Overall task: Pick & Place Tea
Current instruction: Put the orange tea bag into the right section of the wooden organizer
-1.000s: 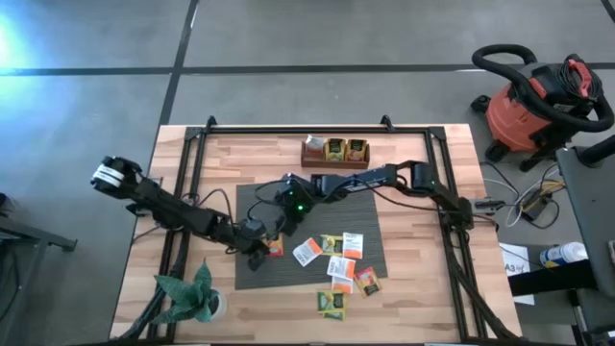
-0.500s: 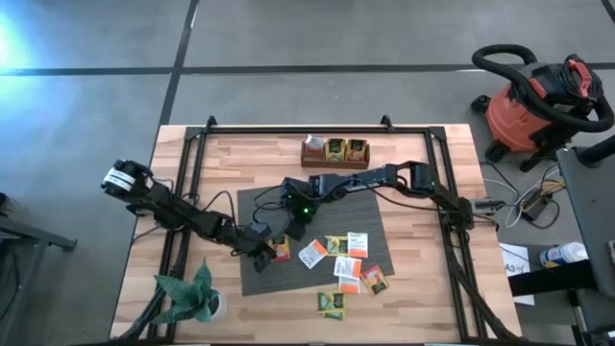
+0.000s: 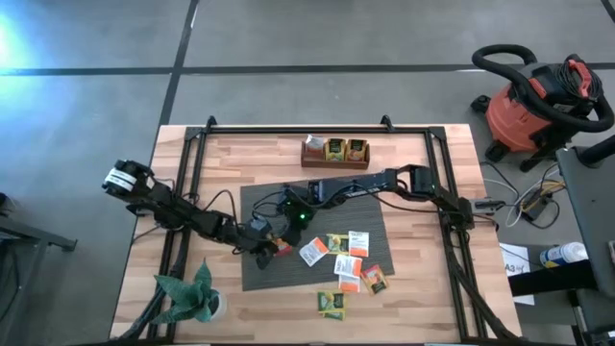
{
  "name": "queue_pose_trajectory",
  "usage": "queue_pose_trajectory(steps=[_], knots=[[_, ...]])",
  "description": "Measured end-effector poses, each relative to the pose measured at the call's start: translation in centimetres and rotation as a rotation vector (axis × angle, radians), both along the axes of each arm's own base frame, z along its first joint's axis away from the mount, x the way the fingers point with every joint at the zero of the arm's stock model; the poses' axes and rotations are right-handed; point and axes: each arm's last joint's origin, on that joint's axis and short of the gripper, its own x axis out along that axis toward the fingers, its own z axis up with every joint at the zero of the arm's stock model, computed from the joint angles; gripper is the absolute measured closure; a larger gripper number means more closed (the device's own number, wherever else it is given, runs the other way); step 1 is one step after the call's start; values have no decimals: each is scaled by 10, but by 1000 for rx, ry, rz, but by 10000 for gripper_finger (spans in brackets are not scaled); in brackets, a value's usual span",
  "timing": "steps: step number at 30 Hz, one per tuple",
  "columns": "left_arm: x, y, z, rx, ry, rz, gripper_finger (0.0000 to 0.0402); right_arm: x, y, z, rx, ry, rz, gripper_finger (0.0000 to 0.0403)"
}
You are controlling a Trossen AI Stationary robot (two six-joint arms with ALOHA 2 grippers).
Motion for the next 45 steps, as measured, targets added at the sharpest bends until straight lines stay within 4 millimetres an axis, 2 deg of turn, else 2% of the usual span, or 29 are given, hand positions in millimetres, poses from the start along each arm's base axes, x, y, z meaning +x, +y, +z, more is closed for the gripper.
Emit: queue_pose_trajectory(steps=[6,12,22,30,36,40,45], knots=[[0,0,0,13,-3,-8,333,0,-1,0,-13,-5,-1,271],[0,0,0,13,-4,-6,333,-4,-4,-5,-107,60,-53,270],[0,1,0,25,-4,-15,333,1,-4,-2,-103,-21,-52,271],[0,2,0,33,-4,-21,333,2,1,-12,-103,-11,-15,271],[0,2,0,38,-3,-18,333,3,-7,-9,-150,-33,-25,271],[0,3,0,46,-5,-12,333,3,-7,-8,-137,-50,20,283],[1,3,0,68,-8,-25,333,3,-2,-8,-132,-68,67,323]])
